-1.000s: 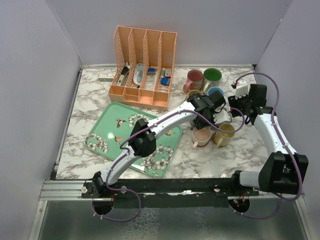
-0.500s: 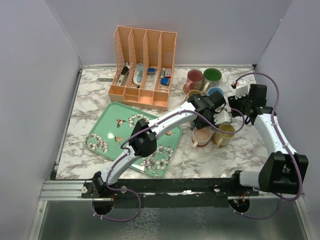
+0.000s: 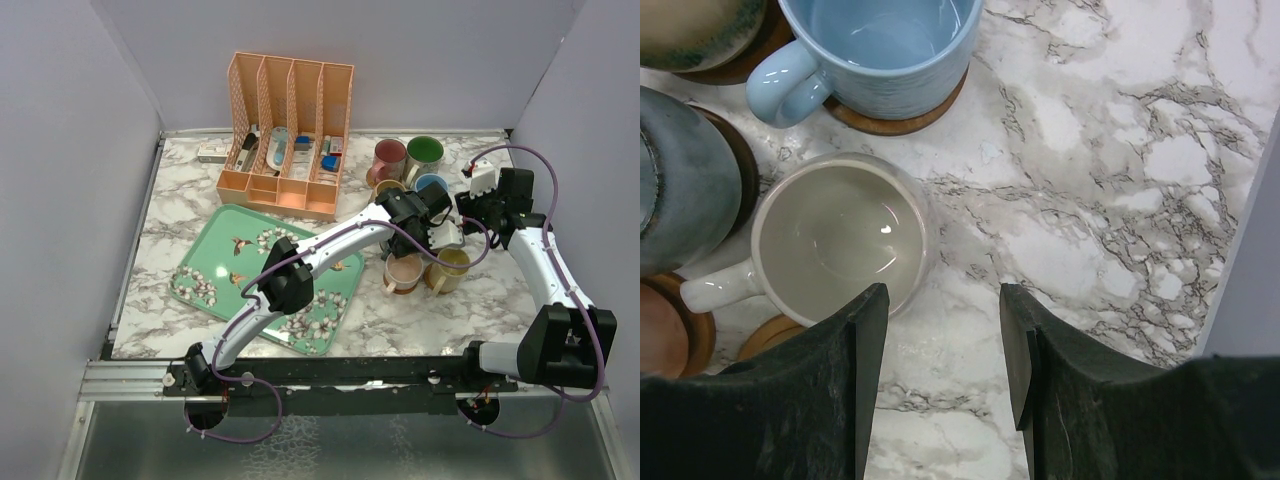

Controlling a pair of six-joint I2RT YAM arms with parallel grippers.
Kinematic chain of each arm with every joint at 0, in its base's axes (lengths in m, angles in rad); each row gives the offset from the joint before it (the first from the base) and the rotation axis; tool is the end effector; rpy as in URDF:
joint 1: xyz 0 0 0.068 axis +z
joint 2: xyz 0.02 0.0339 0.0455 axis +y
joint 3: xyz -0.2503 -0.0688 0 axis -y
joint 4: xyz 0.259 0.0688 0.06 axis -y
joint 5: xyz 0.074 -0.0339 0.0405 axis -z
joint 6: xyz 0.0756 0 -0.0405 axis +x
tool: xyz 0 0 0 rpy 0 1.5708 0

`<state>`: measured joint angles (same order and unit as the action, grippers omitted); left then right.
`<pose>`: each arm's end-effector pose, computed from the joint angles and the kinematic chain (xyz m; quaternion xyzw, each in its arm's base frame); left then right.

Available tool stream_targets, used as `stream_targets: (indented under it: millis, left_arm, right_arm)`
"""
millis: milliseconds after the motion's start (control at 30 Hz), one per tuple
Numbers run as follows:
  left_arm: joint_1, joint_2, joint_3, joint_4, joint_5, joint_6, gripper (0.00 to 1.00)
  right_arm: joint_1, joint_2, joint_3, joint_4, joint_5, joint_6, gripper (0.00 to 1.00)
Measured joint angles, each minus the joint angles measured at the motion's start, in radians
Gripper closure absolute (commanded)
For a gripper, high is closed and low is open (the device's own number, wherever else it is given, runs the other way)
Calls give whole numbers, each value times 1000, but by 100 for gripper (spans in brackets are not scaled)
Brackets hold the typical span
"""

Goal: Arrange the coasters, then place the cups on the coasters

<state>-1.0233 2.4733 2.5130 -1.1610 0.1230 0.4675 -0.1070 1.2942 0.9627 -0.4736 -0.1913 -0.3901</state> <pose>0.2719 -0.4639 0.2046 0.6700 0.7057 -0.1186 0.1975 0.3185 -0.0198 0.2199 -0.1656 0.9091 -0.0056 0.3822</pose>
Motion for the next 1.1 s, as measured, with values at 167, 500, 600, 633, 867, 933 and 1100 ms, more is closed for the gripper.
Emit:
stream_targets:
  millis: [167,500,600,633,867,933,1100]
  left_arm:
    - [0,1,0,2,0,3,100]
    - [-1,5,0,7,0,8,100]
    - [-2,5,0,8,0,11,100]
    - [-2,6,0,8,0,13,100]
    - [-2,7,0,9,0,15,89]
    - [-2,7,0,10,0,18,86]
    - [-2,11,0,20,0,21,80]
  right_arm:
    - [0,0,0,0,-4,0,51]
    - [0,0,-1,0,-5,-2,51]
    - [0,0,-1,0,-5,-5,51]
    - [0,0,-1,0,-5,-6,51]
    - [0,0,-1,0,-5,-7,51]
    - [0,0,-1,0,-5,-7,51]
    - [0,0,-1,0,-5,-7,51]
